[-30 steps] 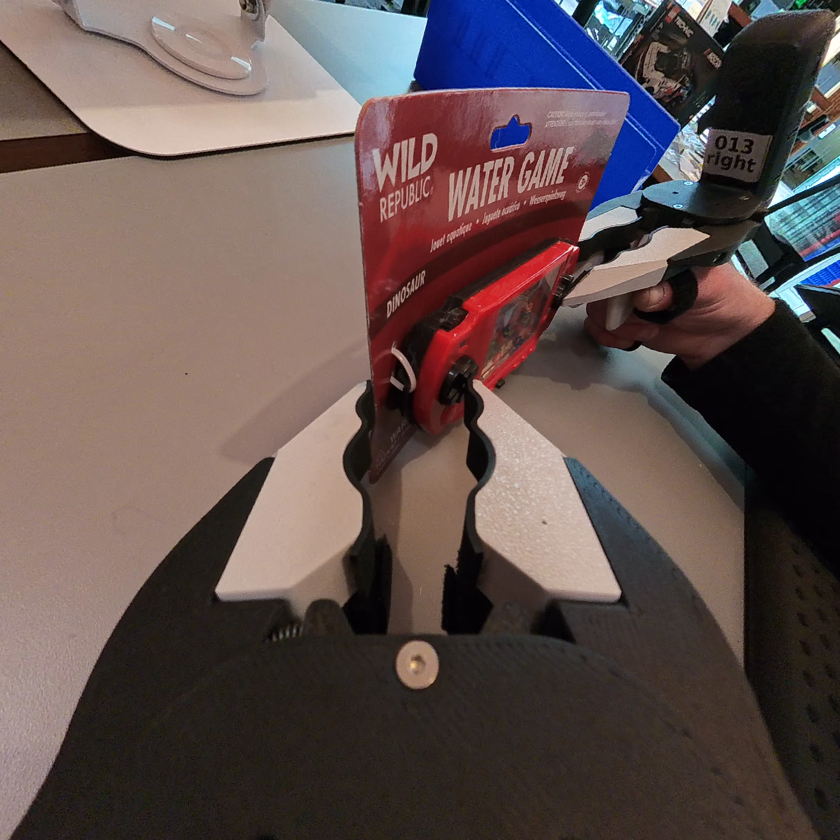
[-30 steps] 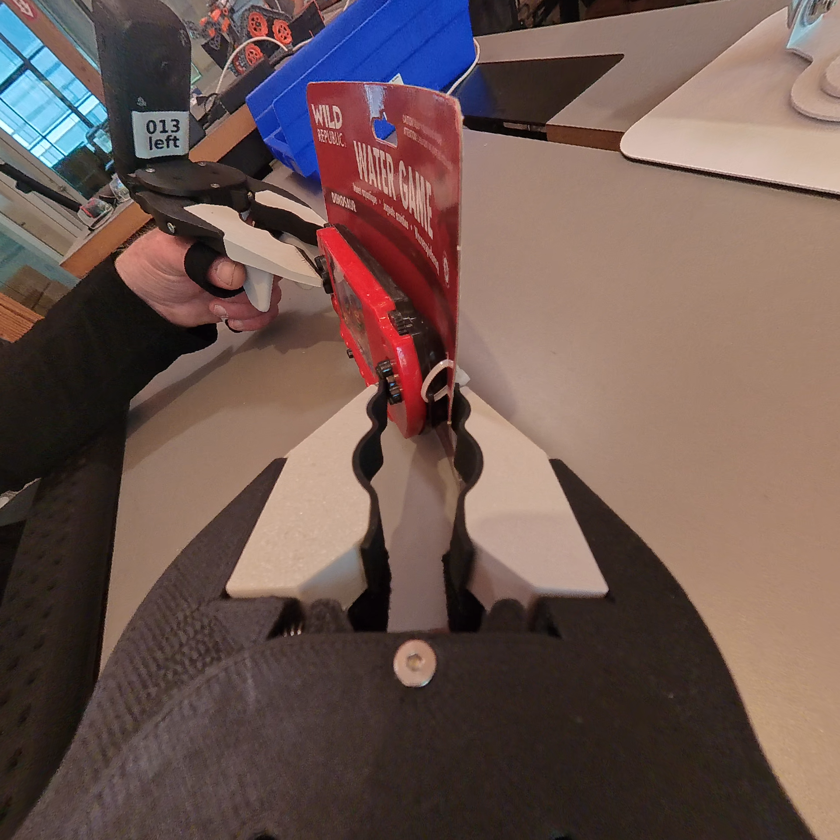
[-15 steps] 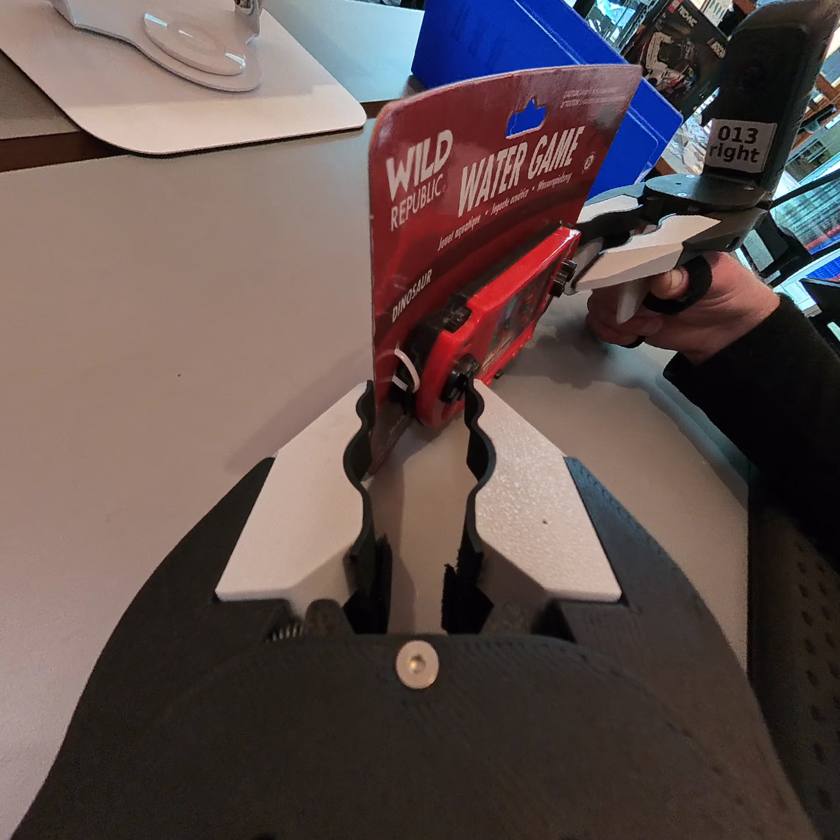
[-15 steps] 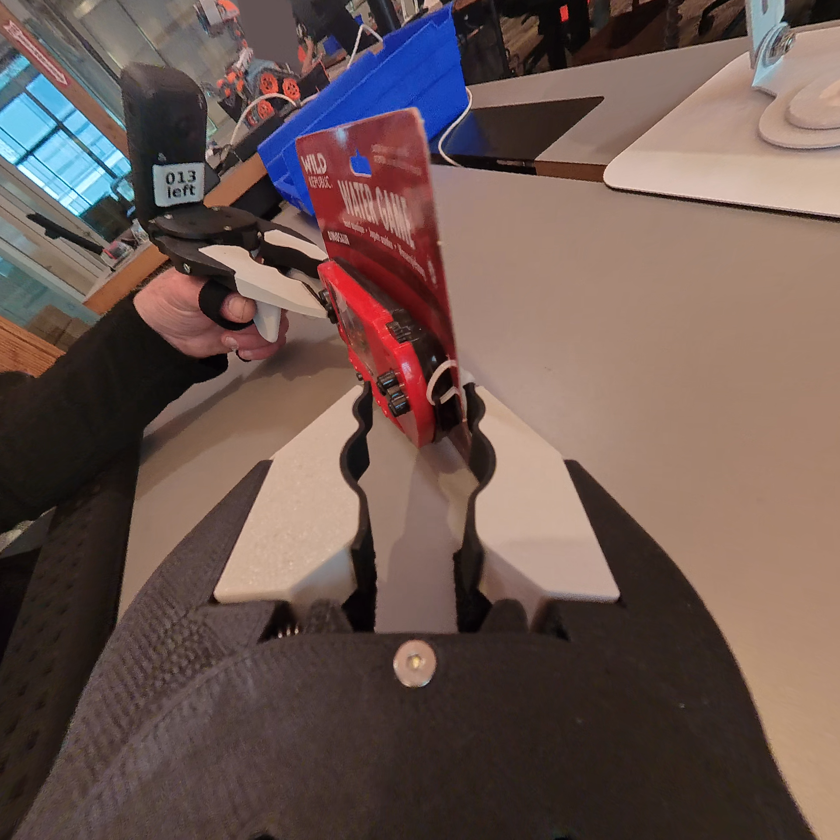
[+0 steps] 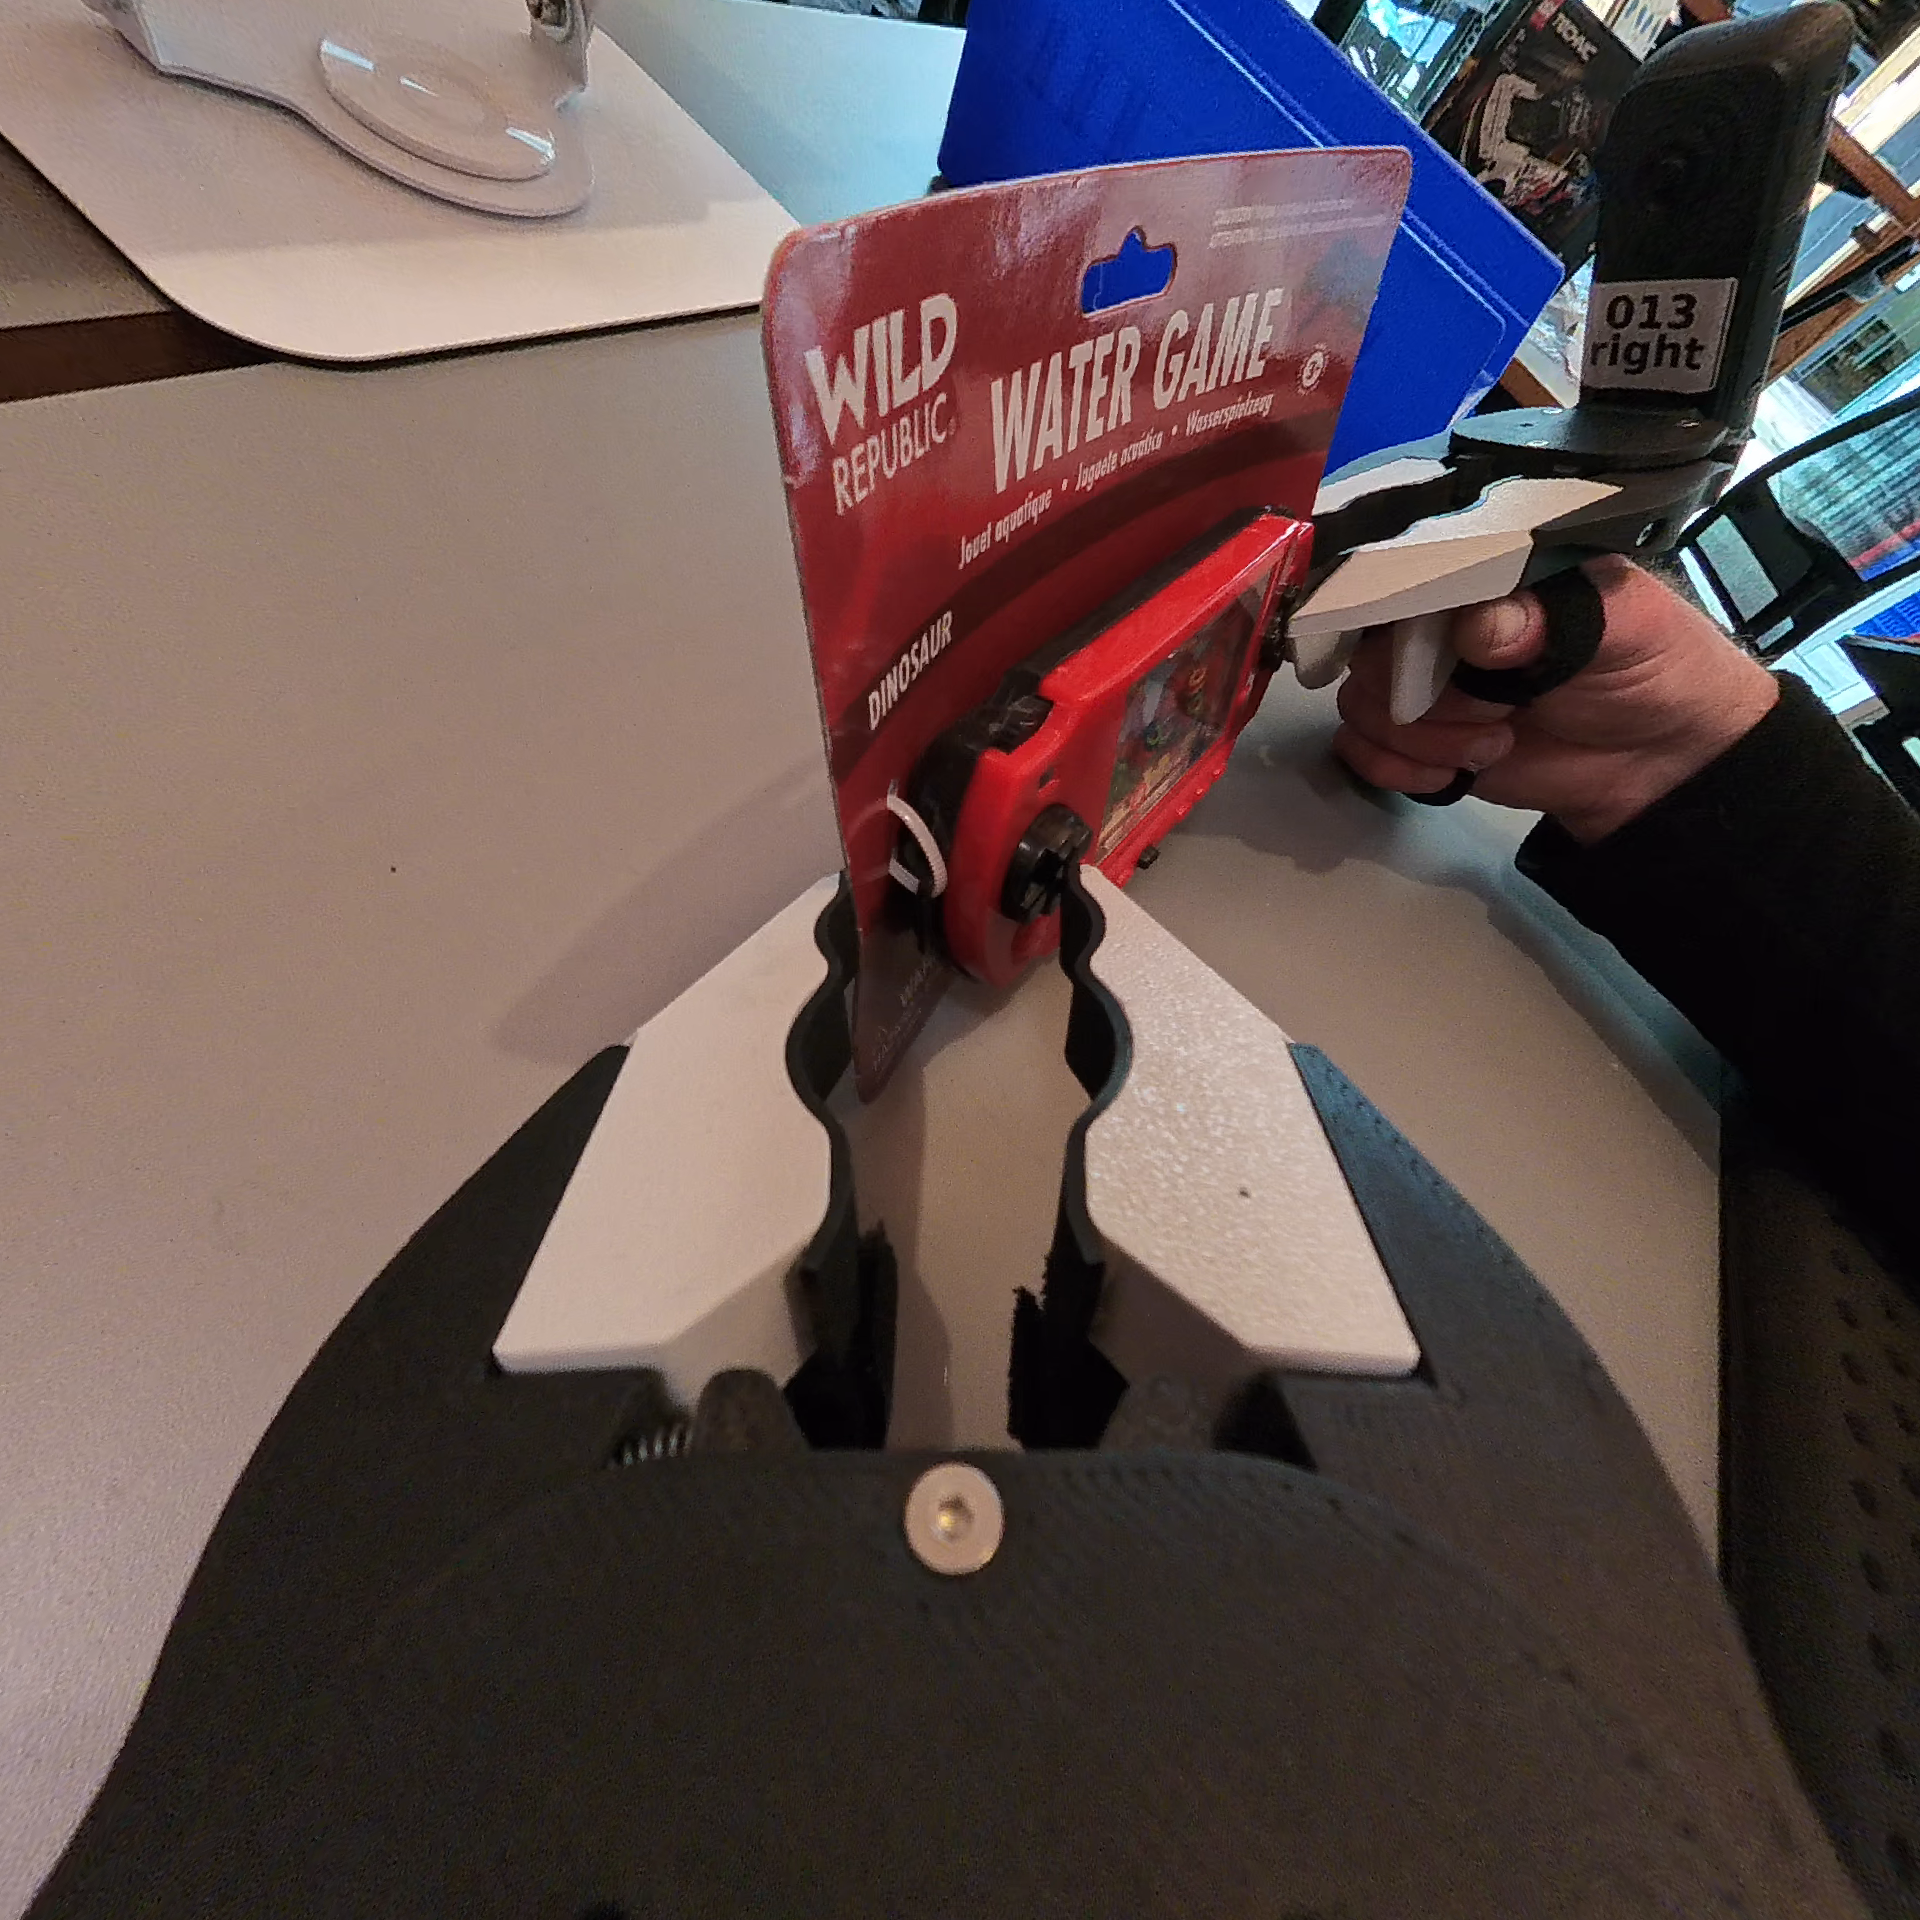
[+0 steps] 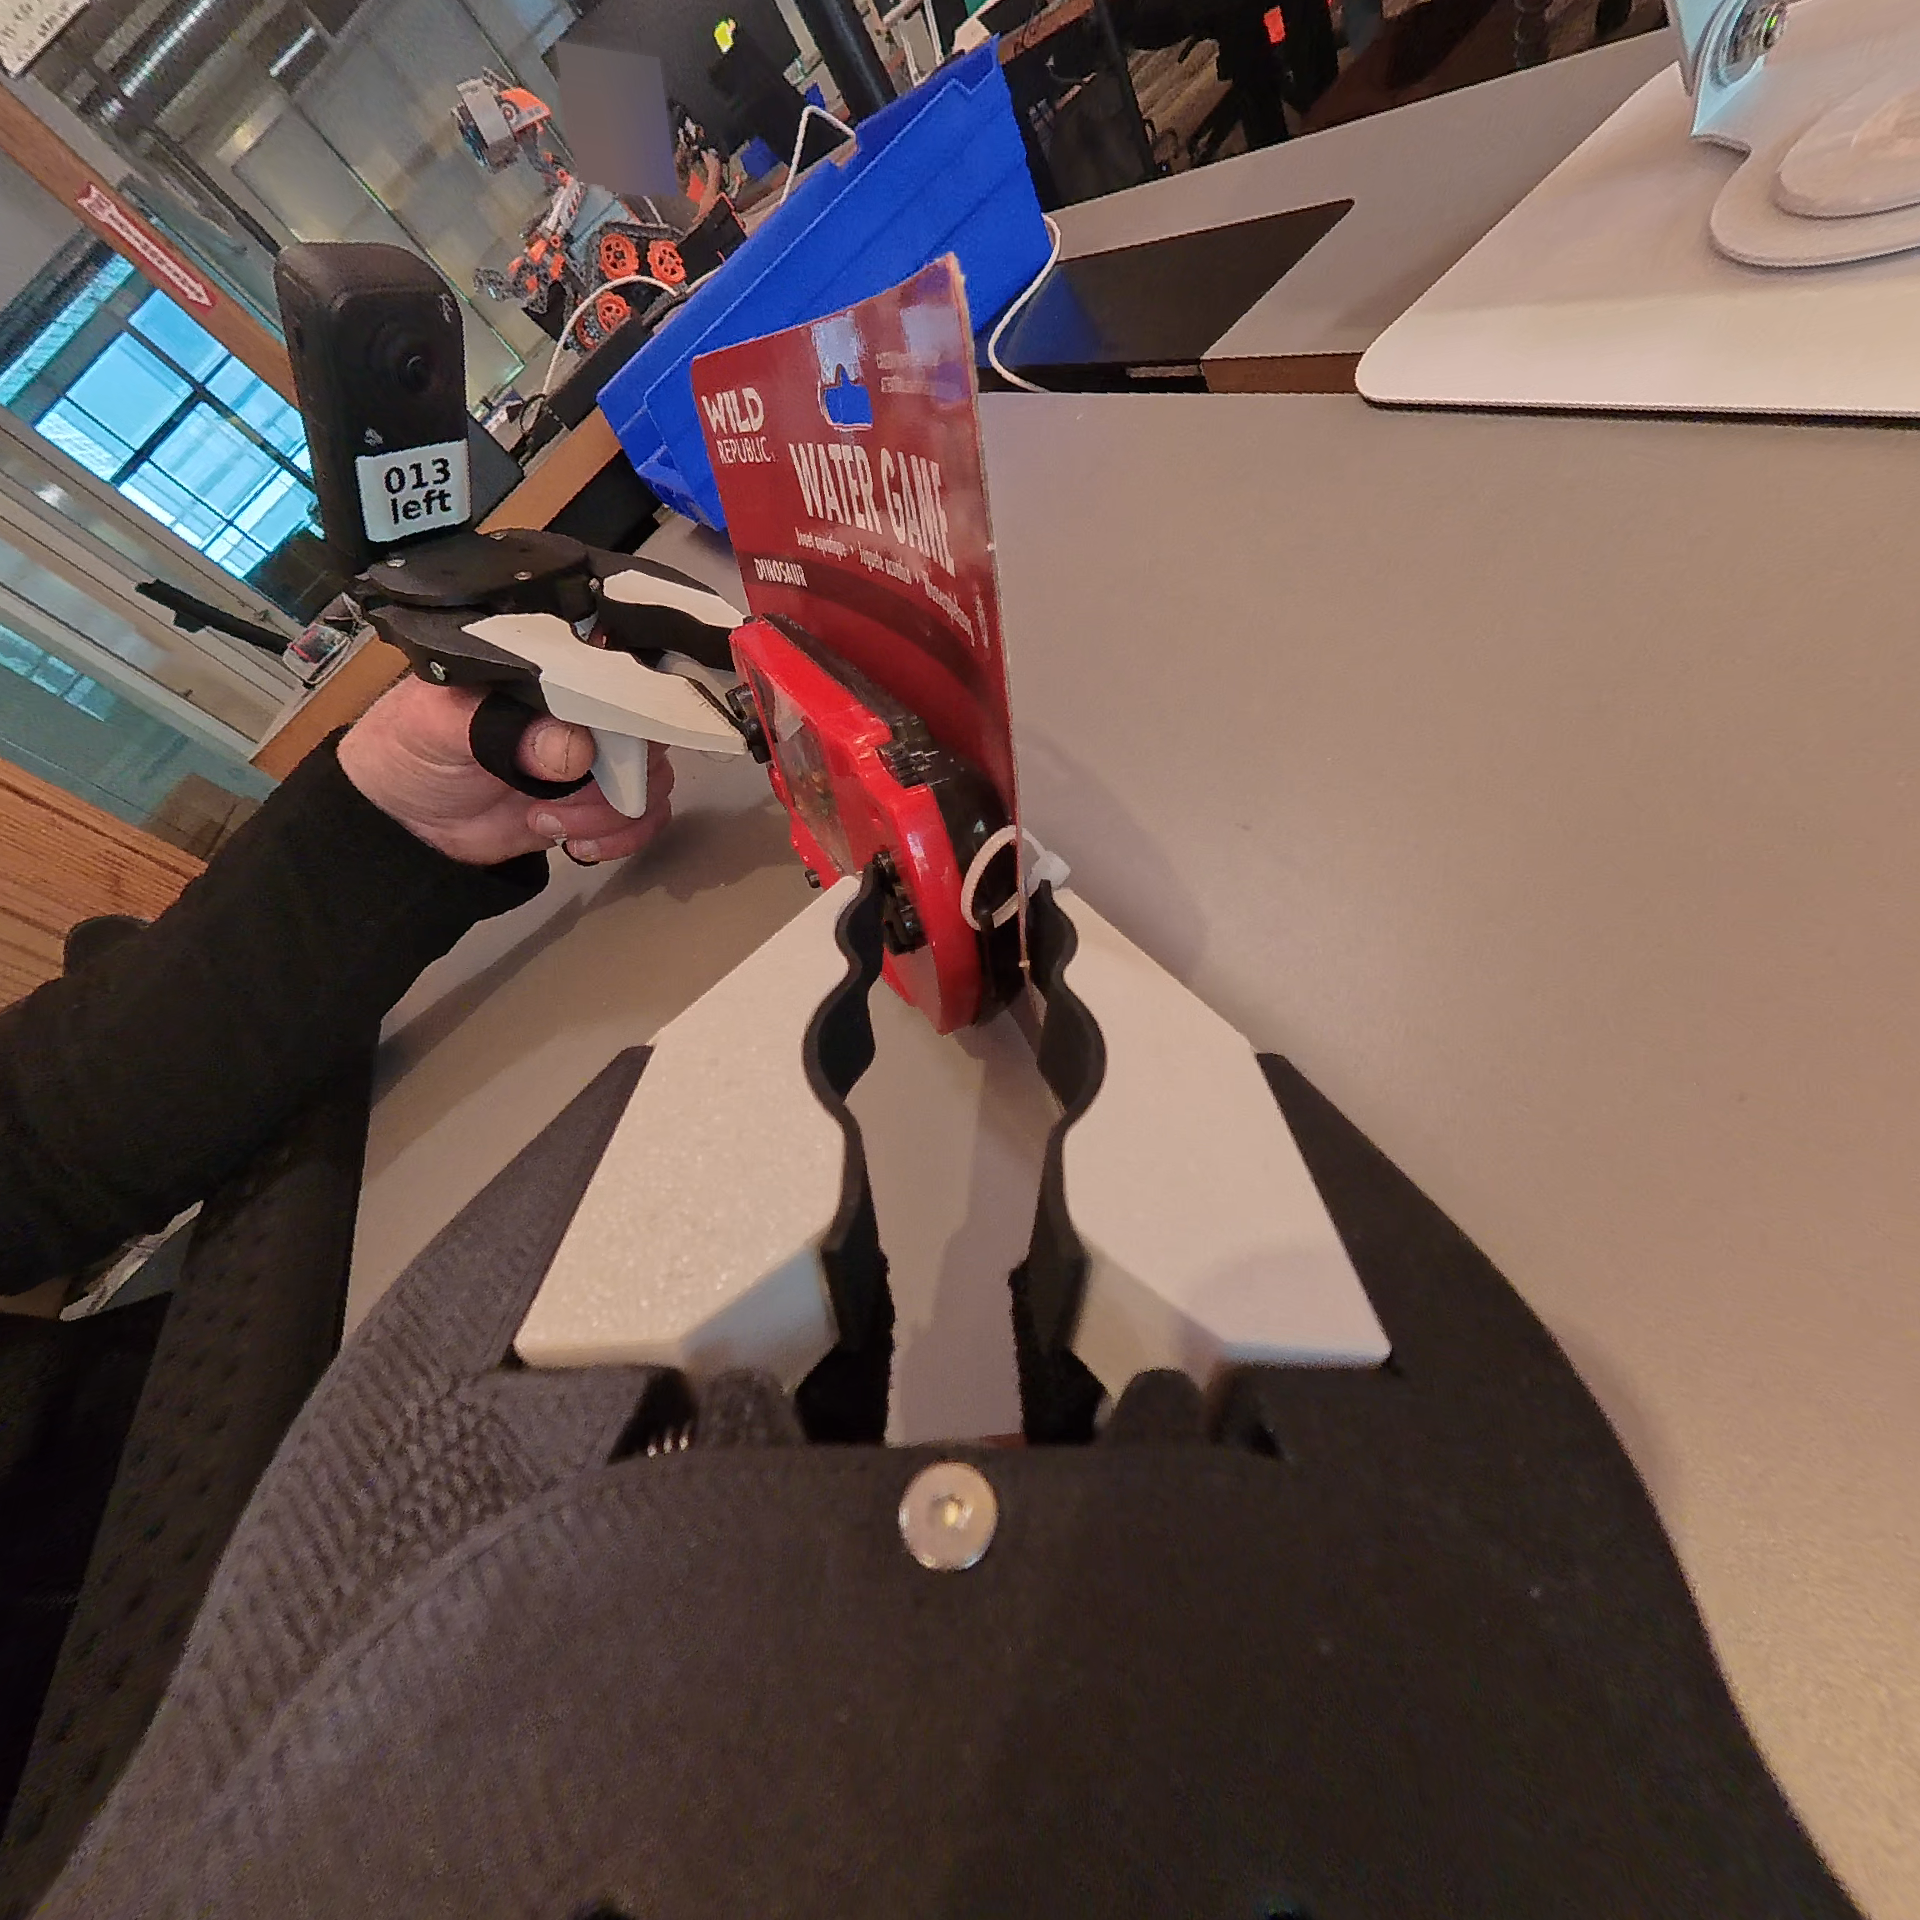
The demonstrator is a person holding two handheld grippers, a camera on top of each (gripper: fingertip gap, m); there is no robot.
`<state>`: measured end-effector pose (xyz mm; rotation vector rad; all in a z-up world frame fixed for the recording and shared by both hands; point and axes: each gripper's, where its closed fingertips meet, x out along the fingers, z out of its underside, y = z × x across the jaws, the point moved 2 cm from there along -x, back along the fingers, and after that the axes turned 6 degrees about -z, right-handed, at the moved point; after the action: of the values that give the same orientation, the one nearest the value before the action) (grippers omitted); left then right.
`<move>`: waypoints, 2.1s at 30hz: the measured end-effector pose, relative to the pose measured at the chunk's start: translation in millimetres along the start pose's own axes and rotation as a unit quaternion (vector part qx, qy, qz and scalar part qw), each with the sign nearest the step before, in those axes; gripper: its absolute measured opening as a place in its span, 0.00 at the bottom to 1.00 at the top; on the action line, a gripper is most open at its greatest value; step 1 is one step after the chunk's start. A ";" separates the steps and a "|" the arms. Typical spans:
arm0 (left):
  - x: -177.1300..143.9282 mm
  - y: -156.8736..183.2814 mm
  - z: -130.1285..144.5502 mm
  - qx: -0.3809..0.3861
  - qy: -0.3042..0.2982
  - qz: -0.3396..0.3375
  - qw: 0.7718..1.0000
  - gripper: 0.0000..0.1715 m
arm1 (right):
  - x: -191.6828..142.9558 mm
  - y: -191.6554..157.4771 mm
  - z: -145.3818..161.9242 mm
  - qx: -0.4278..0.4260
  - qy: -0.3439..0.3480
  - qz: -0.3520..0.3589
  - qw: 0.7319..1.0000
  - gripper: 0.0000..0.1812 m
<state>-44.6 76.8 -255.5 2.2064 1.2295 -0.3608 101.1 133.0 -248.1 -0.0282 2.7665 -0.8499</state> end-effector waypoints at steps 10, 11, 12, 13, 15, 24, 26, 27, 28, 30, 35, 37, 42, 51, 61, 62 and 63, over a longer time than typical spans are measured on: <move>2.4 1.0 -0.2 0.000 -0.002 -0.001 1.000 0.21 | -2.5 1.6 -2.4 0.007 0.015 -0.003 1.000 0.17; 2.4 1.0 -0.1 0.000 -0.003 -0.001 1.000 0.21 | -2.6 1.6 -2.3 0.007 0.015 -0.003 1.000 0.17; 2.4 0.9 -0.2 0.000 -0.003 -0.001 1.000 0.22 | -2.7 1.7 -2.4 0.007 0.015 -0.003 1.000 0.17; 2.5 0.9 -0.2 0.000 -0.003 -0.001 1.000 0.22 | -2.7 1.6 -2.5 0.006 0.016 -0.003 1.000 0.18; 2.6 0.9 -0.3 0.000 -0.003 -0.001 1.000 0.22 | -2.9 1.7 -2.5 0.006 0.016 -0.003 1.000 0.18; 4.1 1.0 -1.3 0.000 -0.001 -0.002 1.000 0.22 | -2.8 3.1 0.8 -0.008 -0.002 0.014 1.000 0.20; 4.1 1.0 -1.2 0.001 -0.001 -0.003 1.000 0.22 | -3.1 2.8 0.9 -0.010 -0.003 0.013 1.000 0.19; 4.0 1.1 -1.0 0.002 -0.001 -0.002 1.000 0.22 | -3.3 2.6 1.0 -0.010 -0.003 0.012 1.000 0.19; 3.8 1.2 -0.9 0.003 0.000 -0.002 1.000 0.22 | -3.4 2.5 1.0 -0.011 -0.003 0.012 1.000 0.18; 3.8 1.6 -0.8 0.012 0.003 -0.005 1.000 0.23 | -3.3 2.2 1.3 -0.011 -0.004 0.010 1.000 0.18; 3.6 2.4 -0.4 0.040 0.013 -0.006 0.999 0.27 | -2.9 0.9 2.9 -0.013 -0.007 0.005 1.000 0.17; 3.4 1.3 -1.2 0.042 0.017 -0.006 0.999 0.28 | -2.0 0.3 4.1 -0.015 -0.012 0.005 1.000 0.17; 5.5 -2.9 -3.9 0.044 0.020 -0.026 0.999 0.26 | -1.0 0.5 6.9 -0.018 -0.023 0.009 1.000 0.17; 7.4 -3.9 -7.4 0.018 0.013 -0.034 0.999 0.19 | -0.1 1.8 6.9 -0.018 -0.023 0.016 0.999 0.16; 10.0 -4.0 -10.0 0.012 0.005 -0.052 0.999 0.18 | 0.4 4.3 8.3 -0.022 -0.031 0.029 0.999 0.17; 10.0 -4.0 -10.1 0.012 0.005 -0.054 0.998 0.18 | 0.4 4.3 8.3 -0.022 -0.031 0.029 0.999 0.17; 10.1 -3.9 -10.0 0.014 0.004 -0.057 0.998 0.18 | 0.4 4.3 8.3 -0.022 -0.031 0.029 0.999 0.17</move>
<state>-42.9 91.4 -254.0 2.1690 1.3658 -0.4175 102.9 132.0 -257.2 0.0183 2.7137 -0.7594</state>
